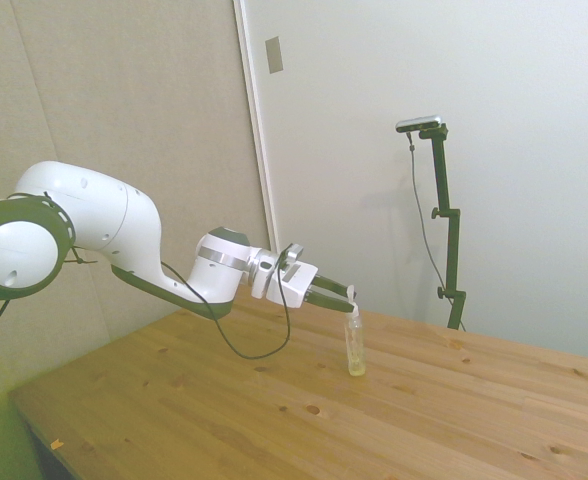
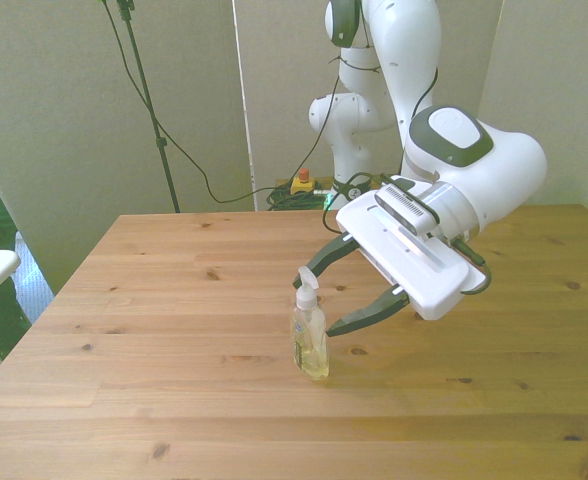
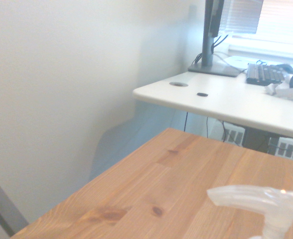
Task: Stand the sanitizer
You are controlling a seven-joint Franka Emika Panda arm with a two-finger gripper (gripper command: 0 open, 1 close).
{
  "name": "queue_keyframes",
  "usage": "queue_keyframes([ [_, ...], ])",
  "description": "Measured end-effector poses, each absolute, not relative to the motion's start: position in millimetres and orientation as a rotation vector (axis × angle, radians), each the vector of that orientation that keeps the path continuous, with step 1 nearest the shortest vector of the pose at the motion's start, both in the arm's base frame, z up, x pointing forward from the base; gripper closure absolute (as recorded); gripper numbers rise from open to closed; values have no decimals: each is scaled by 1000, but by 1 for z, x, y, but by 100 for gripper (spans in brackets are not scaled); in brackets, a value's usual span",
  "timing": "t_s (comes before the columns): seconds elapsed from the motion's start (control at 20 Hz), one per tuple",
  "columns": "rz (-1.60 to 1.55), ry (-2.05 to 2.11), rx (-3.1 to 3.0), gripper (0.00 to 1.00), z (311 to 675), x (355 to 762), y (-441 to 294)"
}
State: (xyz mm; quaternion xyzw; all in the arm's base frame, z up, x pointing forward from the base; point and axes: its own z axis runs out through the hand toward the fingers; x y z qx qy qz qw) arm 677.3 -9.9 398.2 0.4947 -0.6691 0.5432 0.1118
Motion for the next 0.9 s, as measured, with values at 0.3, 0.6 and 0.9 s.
queue_keyframes([
  [0.3, 1482, -2107, 1661, 0, 426, 637, 14],
  [0.6, 1193, -2119, 2014, 0, 442, 585, 32],
  [0.9, 838, -2034, 2324, 0, 437, 546, 46],
])
